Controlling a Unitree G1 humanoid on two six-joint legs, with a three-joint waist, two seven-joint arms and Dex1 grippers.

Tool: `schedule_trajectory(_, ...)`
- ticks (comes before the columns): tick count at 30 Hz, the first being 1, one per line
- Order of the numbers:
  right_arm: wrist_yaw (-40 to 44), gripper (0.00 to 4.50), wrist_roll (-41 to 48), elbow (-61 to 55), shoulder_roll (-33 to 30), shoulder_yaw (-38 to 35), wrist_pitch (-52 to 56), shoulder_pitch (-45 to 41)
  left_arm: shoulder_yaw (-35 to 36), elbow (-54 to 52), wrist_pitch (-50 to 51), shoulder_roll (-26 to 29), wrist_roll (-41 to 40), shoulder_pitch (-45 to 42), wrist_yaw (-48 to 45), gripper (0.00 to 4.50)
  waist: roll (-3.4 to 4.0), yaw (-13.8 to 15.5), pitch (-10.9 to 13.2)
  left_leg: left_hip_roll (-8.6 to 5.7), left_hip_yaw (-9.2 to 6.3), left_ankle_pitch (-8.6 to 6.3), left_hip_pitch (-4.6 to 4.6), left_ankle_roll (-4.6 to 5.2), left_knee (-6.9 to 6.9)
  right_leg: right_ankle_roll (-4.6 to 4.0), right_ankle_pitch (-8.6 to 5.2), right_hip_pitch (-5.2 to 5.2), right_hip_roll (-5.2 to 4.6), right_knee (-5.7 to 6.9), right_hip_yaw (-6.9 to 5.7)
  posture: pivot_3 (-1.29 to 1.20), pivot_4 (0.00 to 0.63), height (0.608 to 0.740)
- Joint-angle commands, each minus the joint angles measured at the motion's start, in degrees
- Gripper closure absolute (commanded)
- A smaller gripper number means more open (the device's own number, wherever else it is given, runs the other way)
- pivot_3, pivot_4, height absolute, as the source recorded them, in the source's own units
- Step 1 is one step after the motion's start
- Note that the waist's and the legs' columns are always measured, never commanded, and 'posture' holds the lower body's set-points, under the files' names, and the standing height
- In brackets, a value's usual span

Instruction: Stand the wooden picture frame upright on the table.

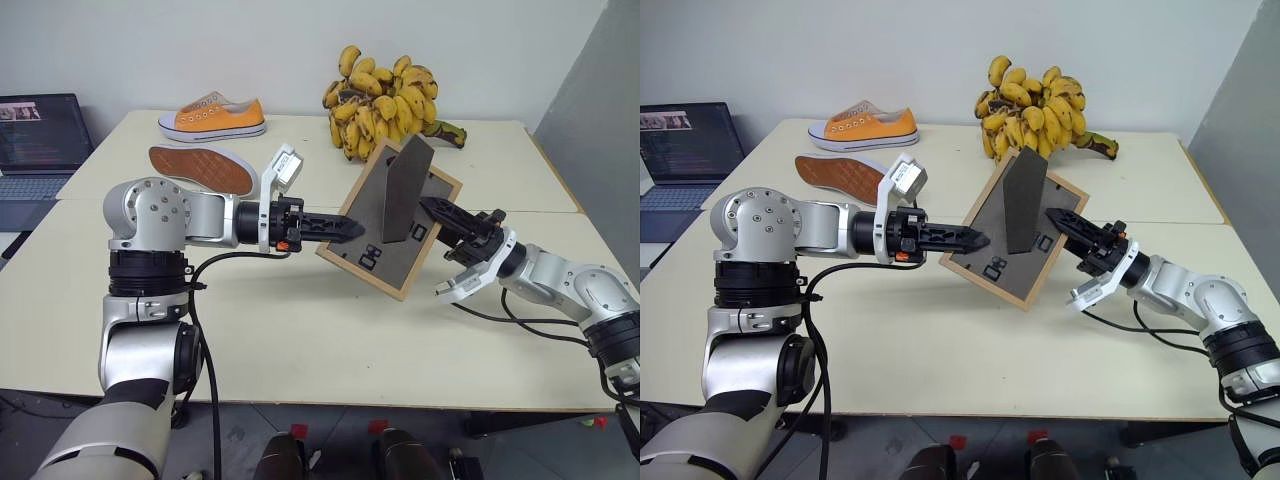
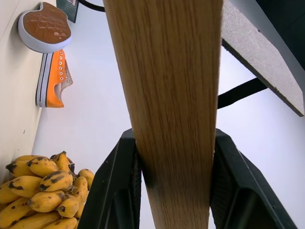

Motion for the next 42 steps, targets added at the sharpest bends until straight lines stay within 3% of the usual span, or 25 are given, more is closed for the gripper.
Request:
schedule_trajectory(1, -0.72, 3.12, 1.04, -0.73, -0.44, -2.13, 1.03, -1.65, -1.26, -3.27, -2.12, 0.78, 1.42, -0.60, 1.21, 3.21, 0.00, 0.00, 0.00, 0.00, 0.00, 0.00, 0.00, 0.00, 0.00, 0.00, 0.00, 0.00, 0.00, 0.00, 0.00, 0.00, 0.150, 0.740)
schedule_trajectory(8, -0.23, 3.12, 1.23, -1.13, -0.51, -1.88, 1.06, -1.52, -0.93, -2.55, -3.07, 0.14, 1.47, -0.77, 1.44, 3.21, 0.00, 0.01, 0.00, 0.00, 0.00, 0.00, 0.00, 0.00, 0.00, 0.00, 0.00, 0.00, 0.00, 0.01, 0.00, 0.00, 0.150, 0.740)
schedule_trajectory(10, -0.03, 3.12, 1.35, -1.22, -0.49, -1.91, 1.11, -1.55, -0.77, -2.24, -3.40, -0.07, 1.57, -0.80, 1.51, 2.51, 0.00, 0.01, 0.00, 0.00, 0.00, 0.00, 0.00, 0.01, 0.00, 0.00, 0.00, 0.00, 0.00, 0.01, 0.00, 0.00, 0.150, 0.740)
schedule_trajectory(18, 0.83, 3.12, 1.76, -1.19, -0.55, -2.21, 1.12, -1.36, -0.75, -2.90, -5.13, -0.38, 1.63, -0.45, 1.50, 0.84, 0.00, 0.01, 0.00, -0.01, 0.01, 0.00, 0.00, 0.01, 0.00, 0.00, 0.00, 0.00, 0.00, 0.01, 0.01, 0.00, 0.150, 0.740)
schedule_trajectory(23, 1.00, 3.12, 1.87, -0.81, -0.52, -2.10, 0.99, -1.53, -1.28, -5.39, -7.86, 0.42, 1.67, 0.44, 0.43, 0.84, 0.00, 0.01, 0.00, -0.01, 0.00, 0.00, 0.00, 0.00, 0.00, 0.00, 0.00, 0.00, 0.00, 0.01, 0.01, 0.00, 0.150, 0.740)
schedule_trajectory(32, 2.25, 3.12, 2.83, 3.38, 0.31, -0.97, -0.63, -2.58, 3.97, -16.23, -26.20, 4.64, 4.30, 8.51, -1.92, 0.84, 0.00, -0.08, 0.00, 0.02, 0.09, 0.00, 0.05, 0.00, -0.01, -0.01, -0.01, -0.01, 0.00, 0.05, 0.10, 0.00, 0.150, 0.740)
schedule_trajectory(42, 10.21, 3.12, 10.76, 7.74, 5.63, 0.62, -7.66, -5.68, 11.57, -29.88, -31.10, 8.78, 3.80, 24.81, 4.55, 0.84, -0.01, -0.78, 0.00, 0.03, 0.13, -0.08, 0.07, 0.15, -0.01, -0.02, -0.01, -0.02, -0.01, 0.11, 0.15, 0.00, 0.150, 0.740)
